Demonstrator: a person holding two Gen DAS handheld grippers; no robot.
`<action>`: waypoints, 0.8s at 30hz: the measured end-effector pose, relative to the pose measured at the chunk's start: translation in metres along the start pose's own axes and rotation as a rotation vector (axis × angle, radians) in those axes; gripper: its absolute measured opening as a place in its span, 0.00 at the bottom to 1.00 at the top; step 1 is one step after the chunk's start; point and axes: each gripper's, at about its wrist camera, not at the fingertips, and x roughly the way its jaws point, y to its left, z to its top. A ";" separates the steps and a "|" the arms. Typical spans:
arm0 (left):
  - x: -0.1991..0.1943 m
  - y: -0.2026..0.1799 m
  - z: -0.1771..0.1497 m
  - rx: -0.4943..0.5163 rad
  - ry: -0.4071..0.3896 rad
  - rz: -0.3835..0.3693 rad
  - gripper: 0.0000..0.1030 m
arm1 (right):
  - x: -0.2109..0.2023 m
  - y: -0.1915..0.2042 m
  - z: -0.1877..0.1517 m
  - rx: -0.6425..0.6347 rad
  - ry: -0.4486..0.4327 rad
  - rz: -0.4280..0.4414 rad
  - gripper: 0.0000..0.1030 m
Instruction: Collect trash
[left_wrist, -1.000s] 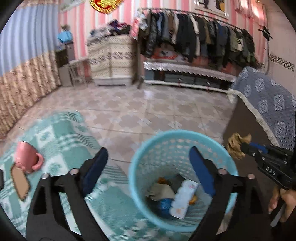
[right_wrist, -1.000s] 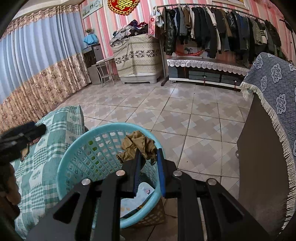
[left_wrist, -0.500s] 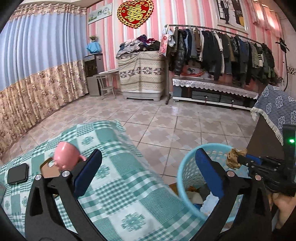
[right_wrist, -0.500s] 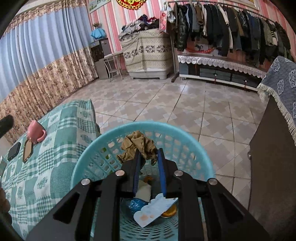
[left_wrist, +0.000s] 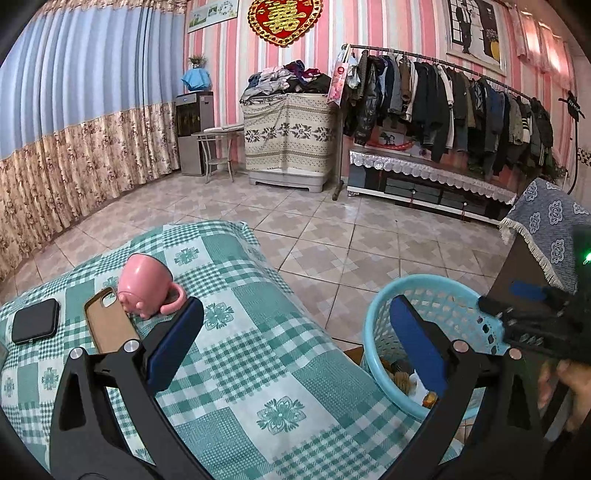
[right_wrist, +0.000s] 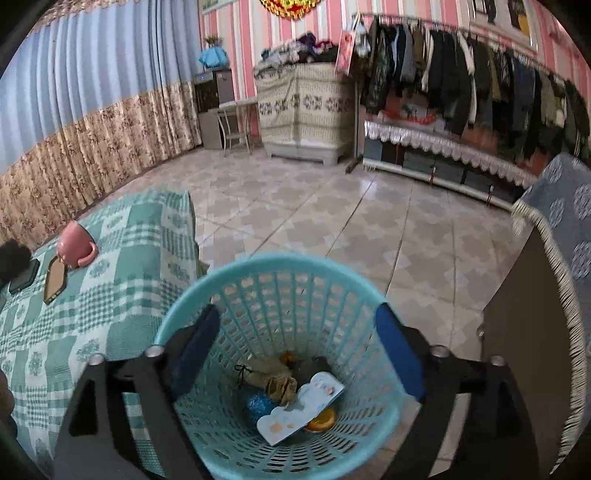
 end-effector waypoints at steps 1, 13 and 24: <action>-0.001 0.000 -0.001 -0.002 0.001 0.002 0.95 | -0.008 0.000 0.003 -0.004 -0.018 -0.003 0.90; -0.027 0.001 -0.023 -0.021 -0.001 0.038 0.95 | -0.040 0.013 -0.013 0.030 -0.075 -0.004 0.96; -0.097 0.009 -0.065 -0.009 -0.040 0.090 0.95 | -0.097 0.056 -0.038 -0.004 -0.134 0.043 0.96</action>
